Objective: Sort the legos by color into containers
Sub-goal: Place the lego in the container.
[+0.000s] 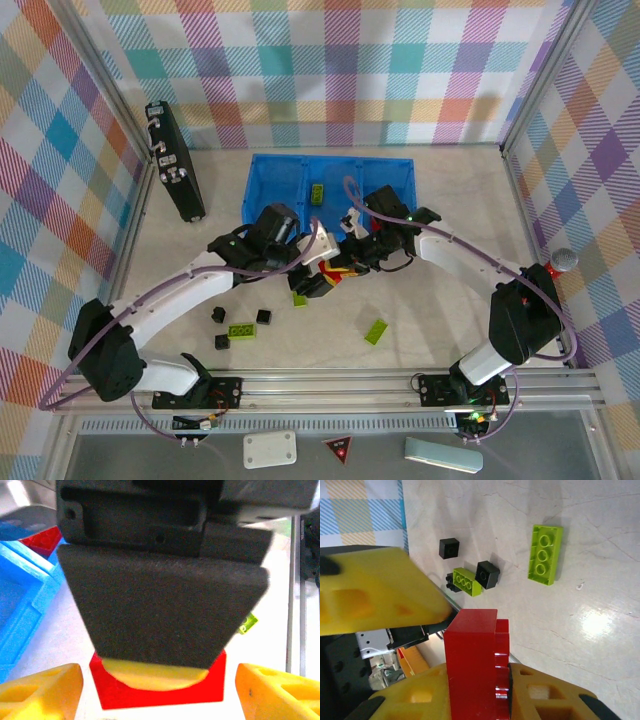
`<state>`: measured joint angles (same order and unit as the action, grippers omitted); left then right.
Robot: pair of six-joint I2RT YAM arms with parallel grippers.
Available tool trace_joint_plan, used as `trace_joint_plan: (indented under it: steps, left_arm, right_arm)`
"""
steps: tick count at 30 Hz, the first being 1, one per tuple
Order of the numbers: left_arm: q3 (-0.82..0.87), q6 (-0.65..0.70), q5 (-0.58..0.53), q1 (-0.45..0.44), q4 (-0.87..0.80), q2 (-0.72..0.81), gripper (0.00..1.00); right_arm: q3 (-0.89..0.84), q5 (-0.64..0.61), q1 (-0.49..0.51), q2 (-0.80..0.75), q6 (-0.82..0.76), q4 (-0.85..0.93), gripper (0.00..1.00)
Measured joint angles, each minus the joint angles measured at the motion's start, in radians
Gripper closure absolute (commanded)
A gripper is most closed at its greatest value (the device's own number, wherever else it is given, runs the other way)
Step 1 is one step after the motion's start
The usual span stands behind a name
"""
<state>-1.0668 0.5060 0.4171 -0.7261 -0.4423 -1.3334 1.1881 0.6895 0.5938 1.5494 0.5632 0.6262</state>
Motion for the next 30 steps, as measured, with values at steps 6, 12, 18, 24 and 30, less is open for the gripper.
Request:
trace_joint_plan:
  steps: [6, 12, 18, 24, 30]
  left_arm:
    - [0.0, -0.011, -0.056, 0.0, -0.024, 0.061, 0.19]
    - [0.004, -0.077, -0.191, 0.015, -0.089, 0.079, 0.2]
    - [0.005, -0.211, -0.38, 0.102, -0.175, 0.066, 0.19]
    - [0.005, -0.367, -0.448, 0.246, -0.275, 0.015, 0.21]
    - [0.034, -0.47, -0.454, 0.381, -0.332, 0.023, 0.19]
  right_arm:
    - [0.065, -0.103, -0.022, 0.011, -0.043, 0.06, 0.74]
    - [0.116, -0.244, -0.085, 0.043, -0.103, 0.113, 0.74]
    - [0.162, -0.366, -0.185, 0.081, -0.156, 0.149, 0.73]
    - [0.263, -0.484, -0.269, 0.165, -0.198, 0.154, 0.73]
    - [0.422, -0.564, -0.31, 0.309, -0.233, 0.147, 0.73]
